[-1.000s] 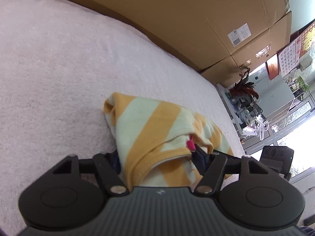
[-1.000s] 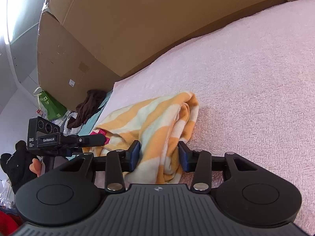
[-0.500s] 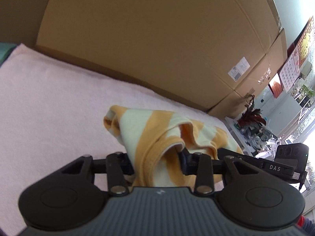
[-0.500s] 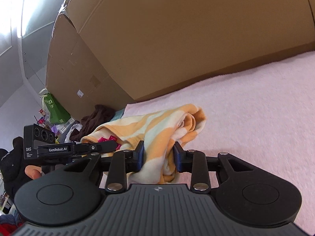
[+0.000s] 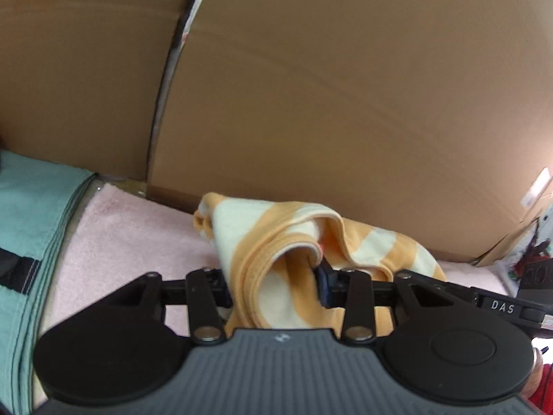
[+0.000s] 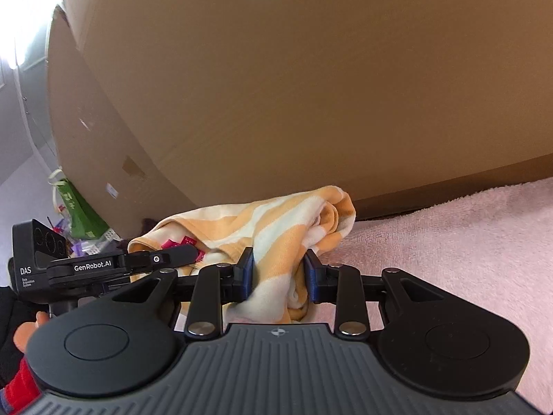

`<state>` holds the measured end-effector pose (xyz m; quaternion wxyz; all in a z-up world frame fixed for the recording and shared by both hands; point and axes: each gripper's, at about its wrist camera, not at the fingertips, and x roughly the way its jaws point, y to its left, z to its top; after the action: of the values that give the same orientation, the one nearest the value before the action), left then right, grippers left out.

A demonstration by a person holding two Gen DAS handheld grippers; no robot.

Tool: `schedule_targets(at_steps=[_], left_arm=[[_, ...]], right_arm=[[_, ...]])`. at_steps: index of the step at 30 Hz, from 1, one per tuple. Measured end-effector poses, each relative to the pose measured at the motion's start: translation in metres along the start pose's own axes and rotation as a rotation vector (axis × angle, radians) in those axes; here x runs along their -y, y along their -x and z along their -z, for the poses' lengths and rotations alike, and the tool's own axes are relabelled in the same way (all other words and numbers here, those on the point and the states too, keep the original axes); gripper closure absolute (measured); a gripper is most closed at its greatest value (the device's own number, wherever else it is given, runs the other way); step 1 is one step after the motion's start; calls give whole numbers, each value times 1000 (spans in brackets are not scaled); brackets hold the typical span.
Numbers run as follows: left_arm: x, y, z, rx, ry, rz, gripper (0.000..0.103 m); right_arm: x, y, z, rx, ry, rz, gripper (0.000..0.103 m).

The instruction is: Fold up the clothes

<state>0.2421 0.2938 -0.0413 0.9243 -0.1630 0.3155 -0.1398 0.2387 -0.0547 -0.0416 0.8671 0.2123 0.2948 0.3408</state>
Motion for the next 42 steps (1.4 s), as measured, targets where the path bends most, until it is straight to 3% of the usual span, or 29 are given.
schedule_targets(at_steps=[2, 3, 4, 7, 12, 15, 17, 21, 24, 25, 26, 30, 33, 35, 37, 39, 42], left_arm=[[-8, -4, 4, 2, -5, 10, 56], [-11, -3, 6, 1, -14, 12, 50], [-13, -2, 8, -1, -25, 14, 38], [-17, 13, 18, 2, -105, -11, 25], [-1, 66, 31, 64, -319, -117, 26], [22, 92, 26, 153, -403, -124, 25], [39, 101, 19, 219, -429, -115, 22], [56, 60, 9, 174, -379, -105, 28], [47, 23, 26, 47, -331, -77, 49], [44, 10, 31, 4, -315, -68, 48], [44, 10, 40, 25, -341, -67, 48], [45, 12, 53, 77, -392, -72, 46], [54, 16, 56, 83, -447, -101, 46], [62, 23, 62, 100, -516, -130, 35], [62, 23, 59, 119, -557, -172, 17], [60, 27, 57, 93, -554, -164, 16], [64, 49, 60, 136, -580, -166, 19]], right_arm=[[5, -6, 3, -10, -6, 5, 71], [8, -6, 4, -11, -14, 0, 70], [11, -6, 5, -12, -22, -5, 69], [14, -1, 6, -53, -14, 17, 63], [4, 34, 3, -31, 94, 92, 59], [-7, 58, -6, 85, 156, 132, 69], [-18, 53, -12, 101, 222, 154, 73], [-41, 20, -11, 58, 345, 196, 77], [-53, -10, 3, 7, 439, 270, 77], [-53, -16, 8, -21, 454, 301, 77], [-50, -21, 15, -57, 466, 331, 76], [-50, -17, 35, -34, 551, 365, 76], [-64, -29, 35, -30, 532, 405, 76], [-73, -28, 37, -30, 520, 420, 76], [-76, -27, 44, -14, 541, 420, 75], [-76, -26, 41, -6, 513, 408, 75], [-76, -16, 35, 4, 446, 374, 75]])
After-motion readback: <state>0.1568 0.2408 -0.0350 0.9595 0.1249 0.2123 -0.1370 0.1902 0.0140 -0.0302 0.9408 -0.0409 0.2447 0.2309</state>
